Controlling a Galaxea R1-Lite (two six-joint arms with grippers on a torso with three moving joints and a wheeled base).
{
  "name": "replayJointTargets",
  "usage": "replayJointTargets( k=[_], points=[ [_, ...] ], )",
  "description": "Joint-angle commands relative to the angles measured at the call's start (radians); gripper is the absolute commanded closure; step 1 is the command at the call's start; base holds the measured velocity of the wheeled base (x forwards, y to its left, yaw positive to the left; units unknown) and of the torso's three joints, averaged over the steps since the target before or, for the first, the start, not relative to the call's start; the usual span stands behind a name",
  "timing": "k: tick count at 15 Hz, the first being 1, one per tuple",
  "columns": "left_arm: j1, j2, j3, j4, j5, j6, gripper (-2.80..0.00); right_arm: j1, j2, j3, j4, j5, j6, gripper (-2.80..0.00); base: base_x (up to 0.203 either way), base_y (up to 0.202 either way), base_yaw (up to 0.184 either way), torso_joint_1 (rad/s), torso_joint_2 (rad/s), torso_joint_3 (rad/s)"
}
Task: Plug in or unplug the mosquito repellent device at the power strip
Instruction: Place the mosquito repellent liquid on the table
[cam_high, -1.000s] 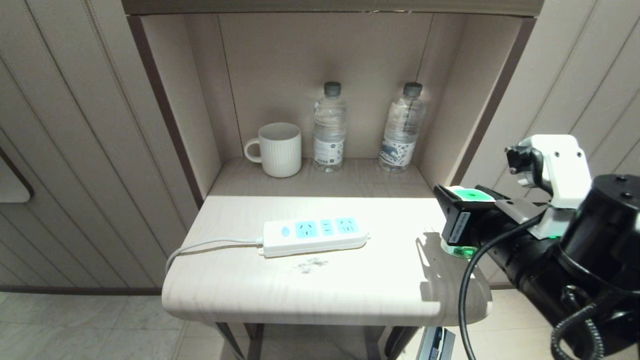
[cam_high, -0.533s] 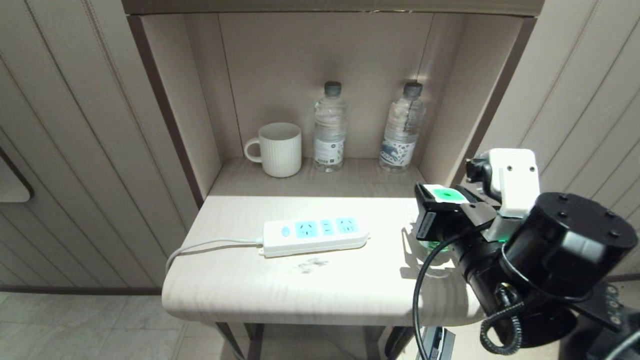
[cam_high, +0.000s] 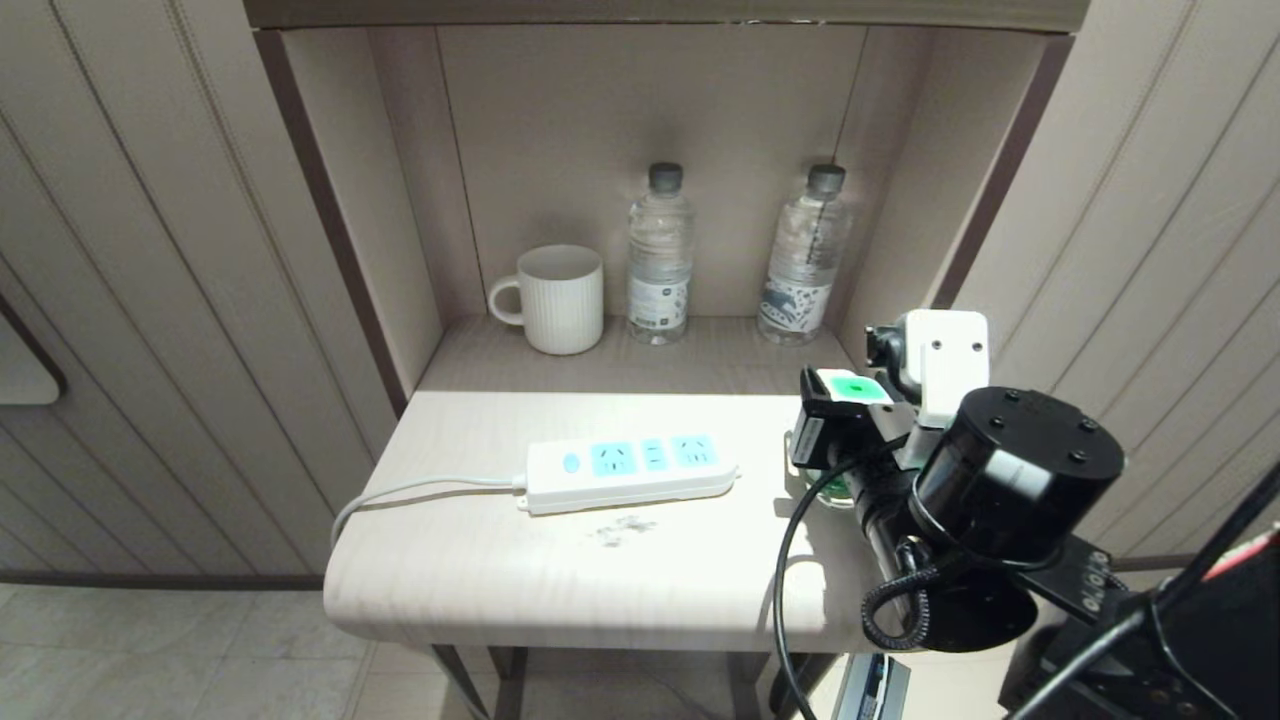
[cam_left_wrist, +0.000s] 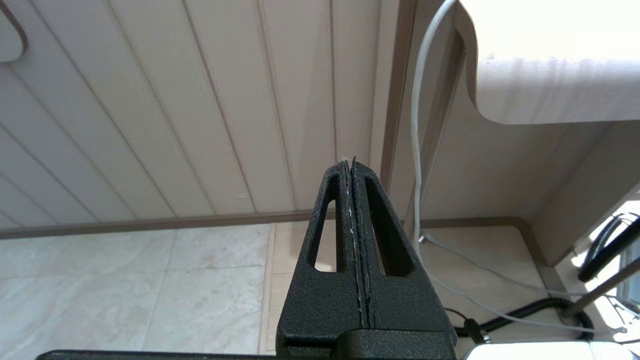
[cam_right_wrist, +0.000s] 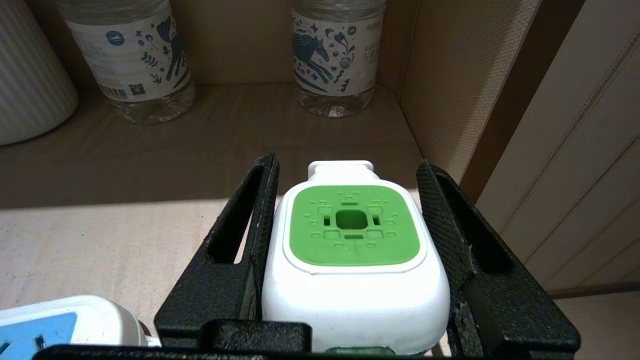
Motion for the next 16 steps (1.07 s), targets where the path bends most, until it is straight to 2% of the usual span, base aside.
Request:
replayJointTargets(
  k=[1, 8, 9, 16],
  points=[
    [-0.001, 0.000, 0.000, 0.000, 0.000, 0.000, 0.00, -0.002, 0.020, -0.021, -0.005, -0.004, -0.009, 0.00, 0.000, 0.000, 0.000, 0.000, 0.00, 0.000],
    [0.000, 0.000, 0.000, 0.000, 0.000, 0.000, 0.00, -0.002, 0.024, -0.044, -0.007, -0.004, -0.027, 0.00, 0.000, 0.000, 0.000, 0.000, 0.00, 0.000],
    [0.000, 0.000, 0.000, 0.000, 0.000, 0.000, 0.00, -0.003, 0.024, -0.043, -0.007, -0.004, -0.027, -2.80, 0.000, 0.000, 0.000, 0.000, 0.00, 0.000],
    [0.000, 0.000, 0.000, 0.000, 0.000, 0.000, 0.00, -0.002, -0.031, -0.018, -0.004, -0.004, -0.052, -2.80, 0.000, 0.000, 0.000, 0.000, 0.00, 0.000]
  ],
)
